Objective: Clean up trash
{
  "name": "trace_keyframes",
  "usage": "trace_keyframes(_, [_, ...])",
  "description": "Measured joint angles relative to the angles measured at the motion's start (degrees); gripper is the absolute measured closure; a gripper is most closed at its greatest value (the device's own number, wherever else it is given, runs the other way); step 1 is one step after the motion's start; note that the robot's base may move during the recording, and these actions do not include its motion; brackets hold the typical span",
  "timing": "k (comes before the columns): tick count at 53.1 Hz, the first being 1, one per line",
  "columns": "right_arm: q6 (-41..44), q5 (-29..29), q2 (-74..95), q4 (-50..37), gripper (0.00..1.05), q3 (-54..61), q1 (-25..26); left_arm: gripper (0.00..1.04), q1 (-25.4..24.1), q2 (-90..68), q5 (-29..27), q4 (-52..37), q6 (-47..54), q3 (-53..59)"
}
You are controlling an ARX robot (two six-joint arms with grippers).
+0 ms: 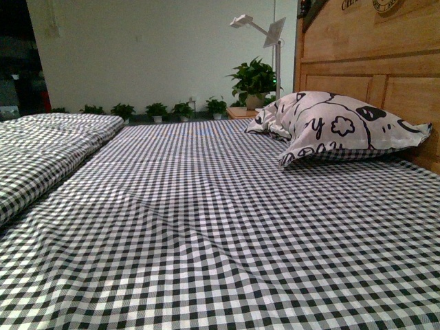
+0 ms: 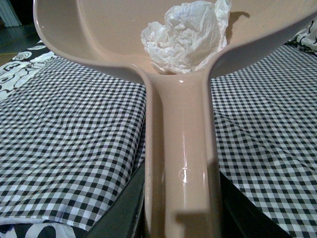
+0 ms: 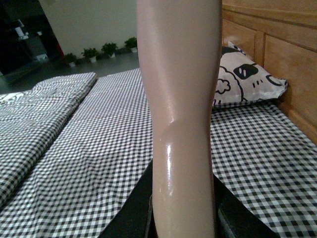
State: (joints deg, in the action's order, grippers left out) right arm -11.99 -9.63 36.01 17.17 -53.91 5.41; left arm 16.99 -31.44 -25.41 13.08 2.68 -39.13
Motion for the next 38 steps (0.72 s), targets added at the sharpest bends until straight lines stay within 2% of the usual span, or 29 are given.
trace_keyframes(38, [0.0,0.0,0.0,0.0,0.86,0.0,0.0,0.78,0.0,0.0,0.0,0.0,0.0,0.0])
